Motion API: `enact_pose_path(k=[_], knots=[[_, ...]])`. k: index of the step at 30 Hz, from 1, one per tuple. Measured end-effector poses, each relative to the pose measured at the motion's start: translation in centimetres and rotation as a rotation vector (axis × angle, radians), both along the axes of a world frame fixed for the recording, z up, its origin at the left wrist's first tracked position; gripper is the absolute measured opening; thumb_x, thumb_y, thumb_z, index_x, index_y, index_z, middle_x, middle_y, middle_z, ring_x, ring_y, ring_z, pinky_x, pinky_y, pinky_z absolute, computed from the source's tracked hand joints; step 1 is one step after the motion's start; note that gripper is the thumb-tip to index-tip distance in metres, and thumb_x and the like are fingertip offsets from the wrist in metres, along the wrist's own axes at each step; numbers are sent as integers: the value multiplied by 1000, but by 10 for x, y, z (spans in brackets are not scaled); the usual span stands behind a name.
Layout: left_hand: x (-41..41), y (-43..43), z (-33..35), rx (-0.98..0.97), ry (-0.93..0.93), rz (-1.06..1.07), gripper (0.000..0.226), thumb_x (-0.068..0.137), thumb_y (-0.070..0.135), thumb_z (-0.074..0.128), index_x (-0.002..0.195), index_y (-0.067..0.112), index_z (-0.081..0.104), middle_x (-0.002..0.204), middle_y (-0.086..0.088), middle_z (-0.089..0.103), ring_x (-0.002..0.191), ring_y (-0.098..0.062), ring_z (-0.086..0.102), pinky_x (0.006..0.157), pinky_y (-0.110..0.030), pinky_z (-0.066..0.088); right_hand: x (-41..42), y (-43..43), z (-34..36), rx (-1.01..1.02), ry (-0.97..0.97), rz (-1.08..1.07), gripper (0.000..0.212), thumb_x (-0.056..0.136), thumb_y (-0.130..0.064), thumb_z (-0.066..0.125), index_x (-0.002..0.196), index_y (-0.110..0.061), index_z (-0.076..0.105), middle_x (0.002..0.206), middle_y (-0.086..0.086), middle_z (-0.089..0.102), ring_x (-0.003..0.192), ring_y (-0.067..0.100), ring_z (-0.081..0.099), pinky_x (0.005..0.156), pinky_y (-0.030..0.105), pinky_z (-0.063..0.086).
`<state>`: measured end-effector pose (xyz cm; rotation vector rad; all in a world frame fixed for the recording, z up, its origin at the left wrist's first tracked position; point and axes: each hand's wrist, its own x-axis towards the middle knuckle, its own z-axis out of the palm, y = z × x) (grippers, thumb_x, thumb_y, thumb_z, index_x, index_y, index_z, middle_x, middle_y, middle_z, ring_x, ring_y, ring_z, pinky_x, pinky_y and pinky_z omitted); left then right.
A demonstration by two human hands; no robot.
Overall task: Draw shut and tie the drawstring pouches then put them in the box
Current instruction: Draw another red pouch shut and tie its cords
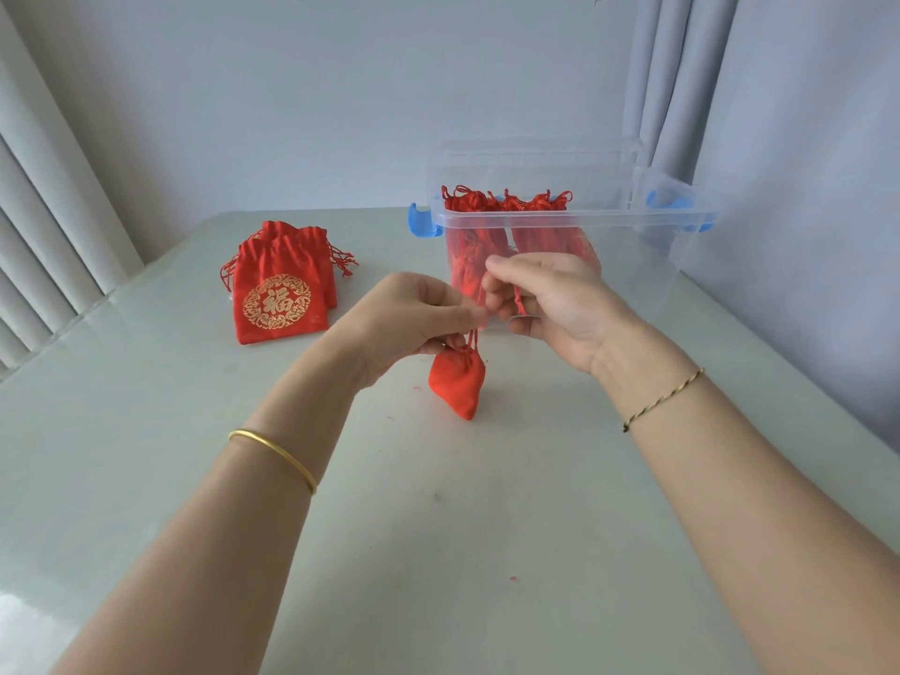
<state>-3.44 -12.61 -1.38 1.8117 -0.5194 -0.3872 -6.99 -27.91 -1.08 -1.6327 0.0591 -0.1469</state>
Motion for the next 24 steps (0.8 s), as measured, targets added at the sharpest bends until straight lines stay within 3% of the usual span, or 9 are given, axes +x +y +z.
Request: enact_pose_path(k=[4,8,14,17,21,24], knots=[[1,-1,-2,-55,35,7,15,85,11,64,70,8,62,59,-1,59,58,-13,55,71,-28,47,2,2,-4,145,114,-24,38,95,-43,41,82,-15,64,67,-2,64,48,8,51,48,19,38],[4,1,-4,-108,68,13,16,90,13,58,75,7,63,59,0,60,57,-11,56,67,-24,47,2,1,-7,157,162,-31,18,93,-16,36,95,-8,52,74,11,66,41,15,48,45,22,33],[5,1,-3,-157,58,92,12,91,13,55,82,7,61,58,1,60,54,-8,56,59,-19,45,0,6,-9,33,154,54,14,86,0,40,94,-11,43,66,13,62,44,19,52,45,24,35],[6,0,-5,-148,29,169,11,90,14,58,91,4,62,56,3,62,53,-8,56,61,-22,44,2,4,-13,-67,66,15,19,84,-2,53,86,-15,39,67,13,61,48,18,52,46,26,36],[5,-3,-7,-133,-15,263,12,87,12,61,78,4,63,51,3,61,46,-7,54,57,-22,42,5,7,-19,-289,-191,30,24,78,-5,71,77,-16,50,71,12,57,56,14,49,49,18,40],[4,-5,-8,-130,-40,313,14,84,11,63,72,4,62,44,5,58,41,-5,51,53,-21,40,9,8,-22,-355,-305,31,21,74,-4,74,76,-19,59,77,16,57,69,18,50,66,29,46]])
